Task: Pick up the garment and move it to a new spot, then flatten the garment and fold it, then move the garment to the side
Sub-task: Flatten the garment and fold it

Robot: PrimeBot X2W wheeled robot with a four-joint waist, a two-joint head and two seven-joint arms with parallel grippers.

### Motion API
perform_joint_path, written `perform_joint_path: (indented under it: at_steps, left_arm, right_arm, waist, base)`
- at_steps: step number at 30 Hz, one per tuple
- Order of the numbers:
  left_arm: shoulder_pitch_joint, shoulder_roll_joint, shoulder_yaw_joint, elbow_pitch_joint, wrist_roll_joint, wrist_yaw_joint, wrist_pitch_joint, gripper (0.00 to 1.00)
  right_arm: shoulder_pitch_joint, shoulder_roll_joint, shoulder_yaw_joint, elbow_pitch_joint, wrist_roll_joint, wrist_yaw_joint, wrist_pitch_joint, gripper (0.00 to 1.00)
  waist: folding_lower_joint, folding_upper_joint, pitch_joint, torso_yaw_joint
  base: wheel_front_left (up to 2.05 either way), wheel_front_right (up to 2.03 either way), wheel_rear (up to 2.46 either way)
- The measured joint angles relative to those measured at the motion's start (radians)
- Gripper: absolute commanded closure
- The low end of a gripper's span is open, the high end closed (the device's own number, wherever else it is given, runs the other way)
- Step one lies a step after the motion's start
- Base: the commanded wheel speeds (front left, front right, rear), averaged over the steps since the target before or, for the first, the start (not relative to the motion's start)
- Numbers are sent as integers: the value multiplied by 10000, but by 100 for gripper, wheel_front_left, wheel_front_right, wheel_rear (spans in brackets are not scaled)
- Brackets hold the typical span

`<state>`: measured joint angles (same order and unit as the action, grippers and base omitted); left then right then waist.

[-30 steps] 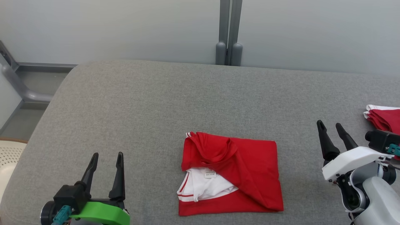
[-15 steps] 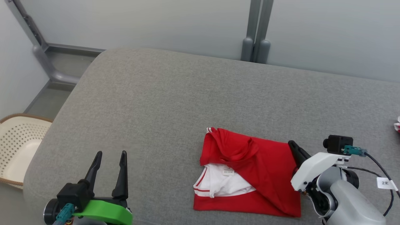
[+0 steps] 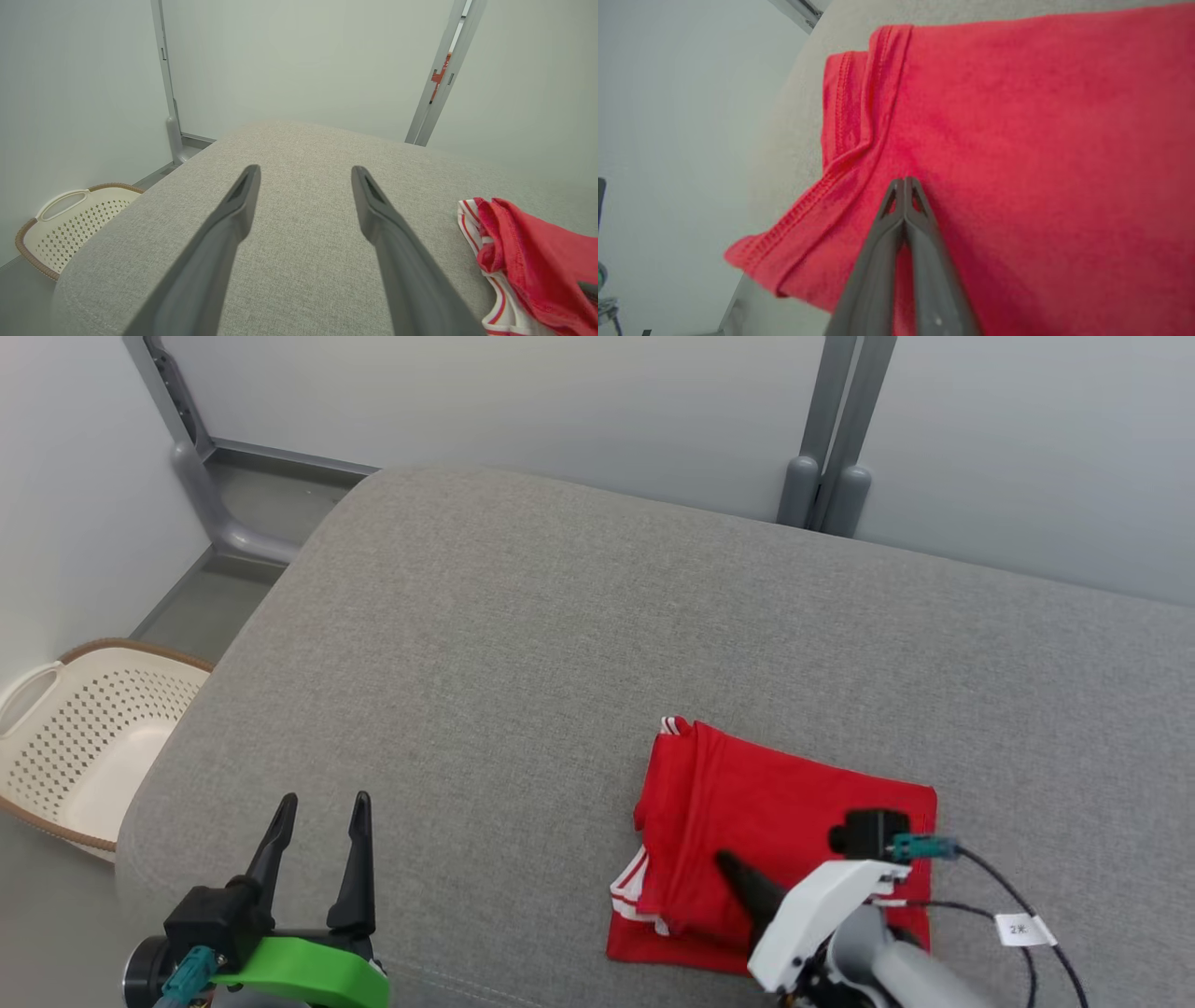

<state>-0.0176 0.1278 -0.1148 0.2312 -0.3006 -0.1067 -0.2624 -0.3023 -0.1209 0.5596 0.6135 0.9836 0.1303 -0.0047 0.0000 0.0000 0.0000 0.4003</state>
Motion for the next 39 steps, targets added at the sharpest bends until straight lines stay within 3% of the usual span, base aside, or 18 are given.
perform_joint_path:
  at_steps: [4,13,14,15,16,17,23,27,32,39]
  left_arm:
    - [55,42,17,21,2,0,0,0]
    - [157,98,107,-163,10,27,0,0]
    - [176,94,123,-219,19,33,0,0]
    - [188,86,123,-270,27,44,-2,0]
    - [197,86,142,-309,29,56,0,0]
    - [206,82,150,-330,29,59,0,0]
    - [237,81,224,-437,54,59,0,0]
    - [238,119,339,-523,111,59,0,0]
    - [238,104,566,-639,127,100,0,0]
    - [308,29,895,-715,255,109,-2,0]
  right_arm:
    - [330,15,1001,-951,500,2,307,100]
    - [-36,-1492,1310,-2734,474,2,-1045,100]
    - [-94,-1672,1206,-2869,426,2,-1310,93]
    - [-147,-1852,1058,-2970,334,0,-1563,69]
    - [-193,-2034,991,-3101,268,2,-1712,20]
    - [-227,-2151,909,-3183,228,2,-1810,0]
    - [-399,-2924,-190,-3563,-360,2,-2393,0]
    - [-345,-3041,-1250,-3653,-1289,2,-2527,0]
    - [372,-2466,-3156,-3994,-2696,2,-2573,0]
    - [1592,-1776,-4393,-4226,-4633,2,-2571,0]
  waist:
    - [0,-1,-77,-239]
    - [0,0,-260,-1106]
    - [0,0,-276,-1228]
    - [0,0,-290,-1356]
    - [0,0,-303,-1483]
    - [0,0,-312,-1586]
    - [0,0,-354,-2360]
    - [0,0,-363,-2812]
    - [0,0,-335,-3324]
    - [0,0,-271,-3685]
  base:
    - [0,0,0]
    - [0,0,0]
    - [0,0,0]
    - [0,0,0]
    - [0,0,0]
    - [0,0,0]
    - [0,0,0]
    - [0,0,0]
    - [0,0,0]
    - [0,0,0]
